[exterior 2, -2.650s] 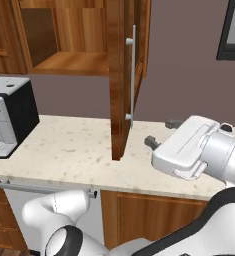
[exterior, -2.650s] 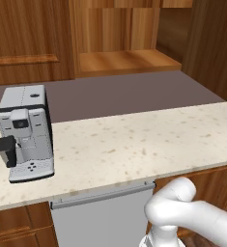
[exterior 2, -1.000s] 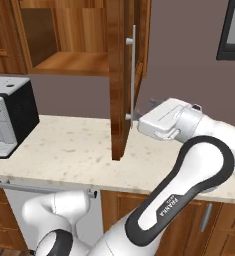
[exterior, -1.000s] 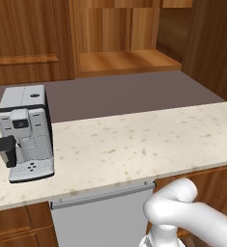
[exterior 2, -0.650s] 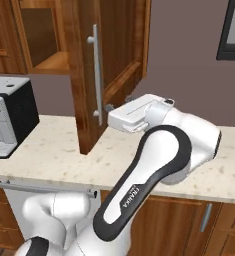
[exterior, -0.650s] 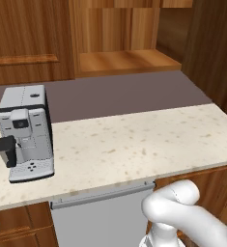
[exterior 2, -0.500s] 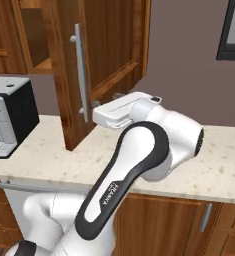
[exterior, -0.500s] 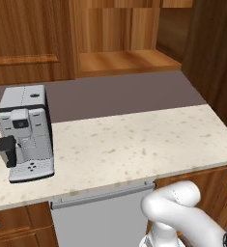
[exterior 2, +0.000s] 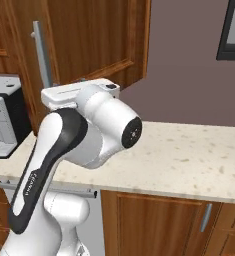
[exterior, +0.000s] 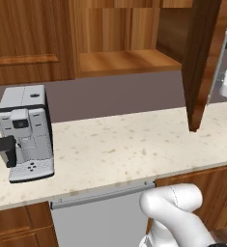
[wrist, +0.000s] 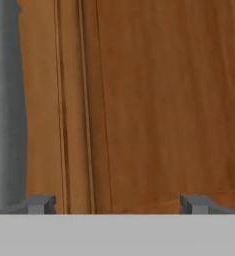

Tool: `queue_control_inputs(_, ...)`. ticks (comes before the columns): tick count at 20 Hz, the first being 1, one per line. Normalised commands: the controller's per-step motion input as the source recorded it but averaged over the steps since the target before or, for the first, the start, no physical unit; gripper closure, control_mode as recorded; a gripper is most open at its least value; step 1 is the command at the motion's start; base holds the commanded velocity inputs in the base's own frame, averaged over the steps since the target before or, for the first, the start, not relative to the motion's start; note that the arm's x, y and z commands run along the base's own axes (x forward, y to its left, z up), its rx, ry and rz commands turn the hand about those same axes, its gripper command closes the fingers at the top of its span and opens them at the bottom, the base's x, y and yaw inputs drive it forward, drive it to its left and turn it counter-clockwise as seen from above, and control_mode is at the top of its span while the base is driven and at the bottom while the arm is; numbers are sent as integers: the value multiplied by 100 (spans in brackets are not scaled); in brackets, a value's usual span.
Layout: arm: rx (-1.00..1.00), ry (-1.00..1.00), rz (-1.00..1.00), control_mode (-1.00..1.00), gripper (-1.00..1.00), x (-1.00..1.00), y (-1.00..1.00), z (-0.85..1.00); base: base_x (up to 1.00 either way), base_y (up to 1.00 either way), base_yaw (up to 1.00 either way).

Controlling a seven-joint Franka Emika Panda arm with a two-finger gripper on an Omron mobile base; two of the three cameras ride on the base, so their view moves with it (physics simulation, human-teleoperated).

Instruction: Open the cabinet. Pick the sponge and place it next to the sink. Then close the cabinet.

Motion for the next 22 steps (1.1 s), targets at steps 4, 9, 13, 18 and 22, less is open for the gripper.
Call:
queue_control_inputs(4, 0, 0, -22, -100, -100, 0, 65, 13, 0, 0, 0)
queue_control_inputs(9, 0, 0, -18, -100, -100, 1, 36, 0, 0, 0, 0)
queue_control_inputs(13, 0, 0, -11, -100, -100, 21, 36, 0, 0, 0, 0)
queue_control_inputs(18, 0, 0, -9, -100, -100, 25, 11, 1, 0, 0, 0)
queue_control_inputs(22, 0, 0, -4, -100, -100, 19, 0, 0, 0, 0, 0)
